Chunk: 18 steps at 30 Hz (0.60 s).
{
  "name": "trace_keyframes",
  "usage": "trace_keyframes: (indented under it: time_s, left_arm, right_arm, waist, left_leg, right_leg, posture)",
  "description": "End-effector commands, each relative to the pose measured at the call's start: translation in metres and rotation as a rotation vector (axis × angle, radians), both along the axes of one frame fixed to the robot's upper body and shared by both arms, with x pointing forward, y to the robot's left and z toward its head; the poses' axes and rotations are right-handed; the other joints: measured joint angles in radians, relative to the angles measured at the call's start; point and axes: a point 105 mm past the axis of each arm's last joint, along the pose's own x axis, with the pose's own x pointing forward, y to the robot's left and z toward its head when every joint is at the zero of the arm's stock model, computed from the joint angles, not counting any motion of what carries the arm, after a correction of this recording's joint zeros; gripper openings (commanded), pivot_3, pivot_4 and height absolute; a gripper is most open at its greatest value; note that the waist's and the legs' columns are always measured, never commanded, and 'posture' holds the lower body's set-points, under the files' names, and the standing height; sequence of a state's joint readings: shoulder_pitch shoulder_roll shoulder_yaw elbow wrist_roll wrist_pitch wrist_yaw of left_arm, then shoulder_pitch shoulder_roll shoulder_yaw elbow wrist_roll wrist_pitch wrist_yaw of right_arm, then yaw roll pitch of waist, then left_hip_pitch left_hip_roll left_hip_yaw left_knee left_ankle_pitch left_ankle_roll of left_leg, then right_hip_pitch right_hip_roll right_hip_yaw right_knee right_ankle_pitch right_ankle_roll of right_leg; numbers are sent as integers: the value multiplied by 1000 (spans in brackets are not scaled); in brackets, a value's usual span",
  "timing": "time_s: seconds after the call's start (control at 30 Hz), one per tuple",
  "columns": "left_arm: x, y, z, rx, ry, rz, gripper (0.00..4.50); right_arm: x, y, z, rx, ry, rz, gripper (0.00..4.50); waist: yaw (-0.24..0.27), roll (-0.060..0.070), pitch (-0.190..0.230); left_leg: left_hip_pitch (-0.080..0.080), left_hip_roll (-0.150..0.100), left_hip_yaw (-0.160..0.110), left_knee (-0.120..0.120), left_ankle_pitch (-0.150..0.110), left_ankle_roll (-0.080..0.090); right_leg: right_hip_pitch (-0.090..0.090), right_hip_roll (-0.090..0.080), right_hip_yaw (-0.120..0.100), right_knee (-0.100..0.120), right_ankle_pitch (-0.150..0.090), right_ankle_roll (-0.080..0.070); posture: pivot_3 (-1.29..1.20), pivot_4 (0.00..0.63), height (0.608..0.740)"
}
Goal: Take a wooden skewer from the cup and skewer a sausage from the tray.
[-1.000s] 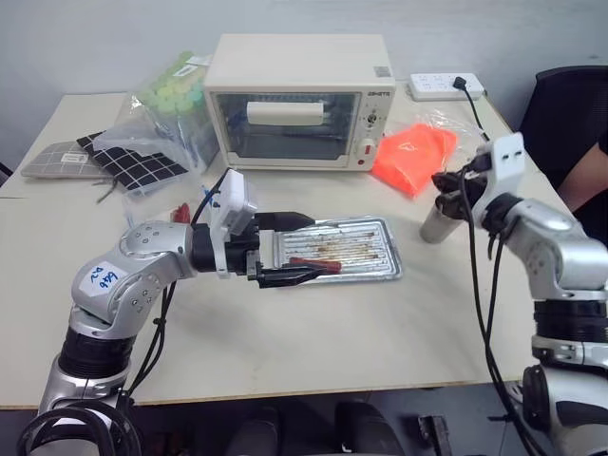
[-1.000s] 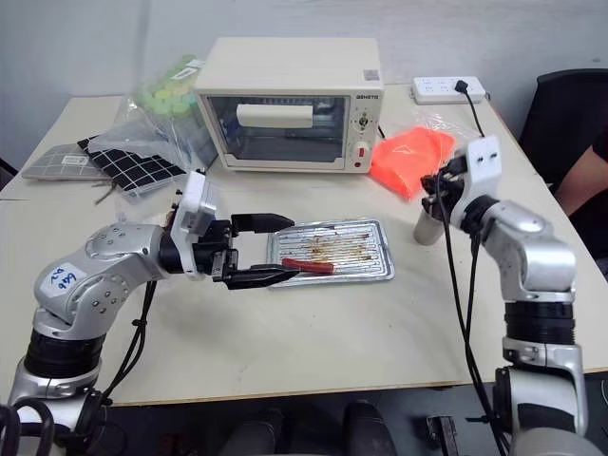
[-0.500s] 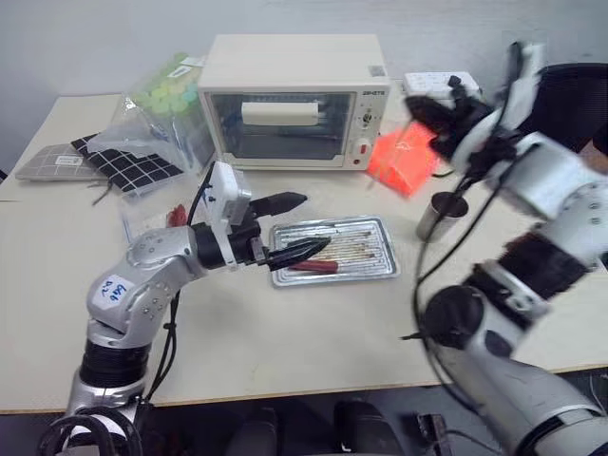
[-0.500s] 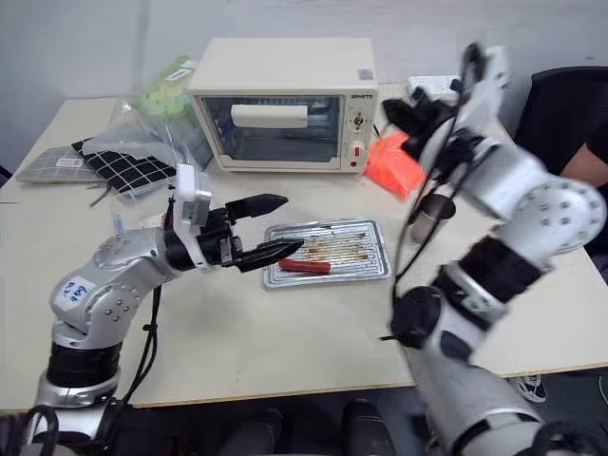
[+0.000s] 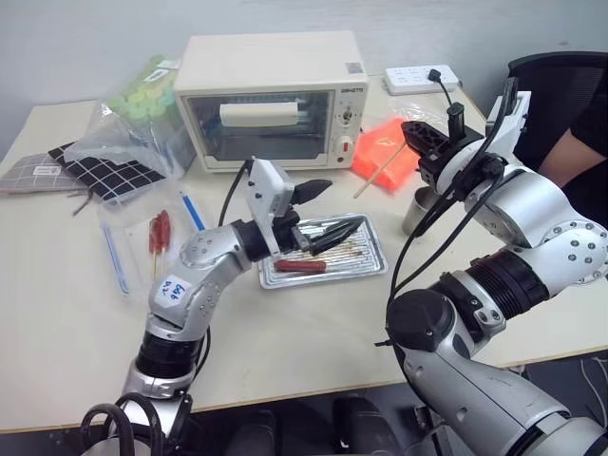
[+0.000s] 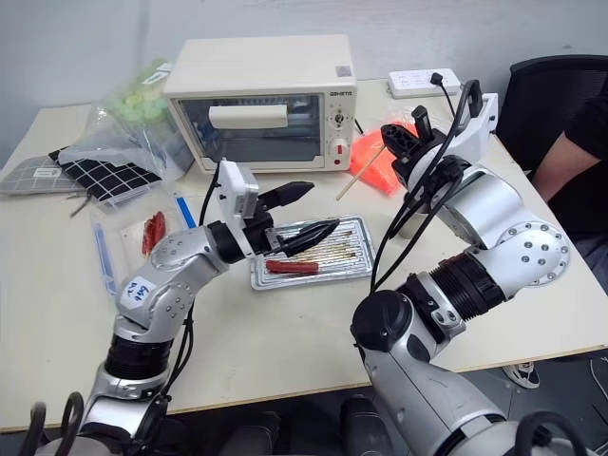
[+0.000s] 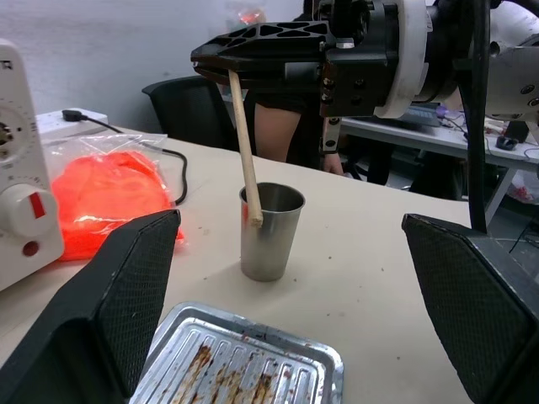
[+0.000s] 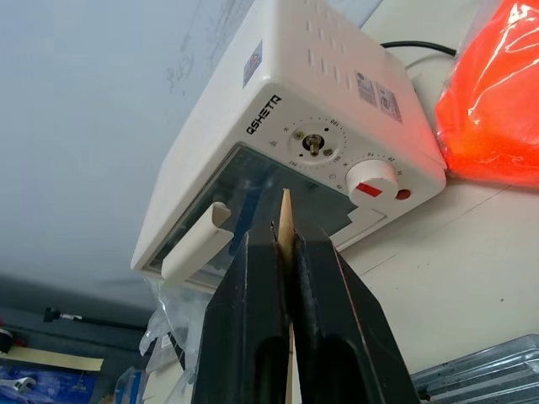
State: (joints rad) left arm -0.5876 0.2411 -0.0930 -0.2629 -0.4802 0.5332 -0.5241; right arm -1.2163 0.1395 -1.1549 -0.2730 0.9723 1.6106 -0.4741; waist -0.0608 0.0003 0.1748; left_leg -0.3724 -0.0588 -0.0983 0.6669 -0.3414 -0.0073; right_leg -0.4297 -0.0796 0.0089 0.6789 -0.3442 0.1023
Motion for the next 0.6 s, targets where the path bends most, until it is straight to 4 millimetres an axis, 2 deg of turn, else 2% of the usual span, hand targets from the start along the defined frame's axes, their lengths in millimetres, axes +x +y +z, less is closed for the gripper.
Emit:
trace_keyframes:
  time_s: [0.03,0.1,0.4,0.6]
  left_arm:
    - [11,-2,12,-35,-61,62,3839]
    - [13,-2,14,-40,-66,60,3468]
    - [12,-12,17,-61,-63,16,1259]
    - [14,-17,24,-90,-81,20,1259]
  right_arm:
    - [-6,26,12,46,-51,80,0]
    - [-7,31,14,54,-55,87,0]
    - [-11,42,21,114,-50,101,0]
    - [-17,48,25,144,-25,126,0]
  waist:
    - [1,0,0]
    - [1,0,0]
    - [1,0,0]
    - [0,0,0]
  left_leg:
    - [0,0,0,0,0,0]
    - [0,0,0,0,0,0]
    - [0,0,0,1,0,0]
    - [0,0,0,1,0,0]
  right_leg:
    - [0,0,0,0,0,0]
    - [0,0,0,0,0,0]
    - [0,0,0,-1,0,0]
    - [0,0,0,-1,0,0]
  posture:
    - [0,150,740]
    - [0,150,740]
    - [0,150,740]
    - [0,150,740]
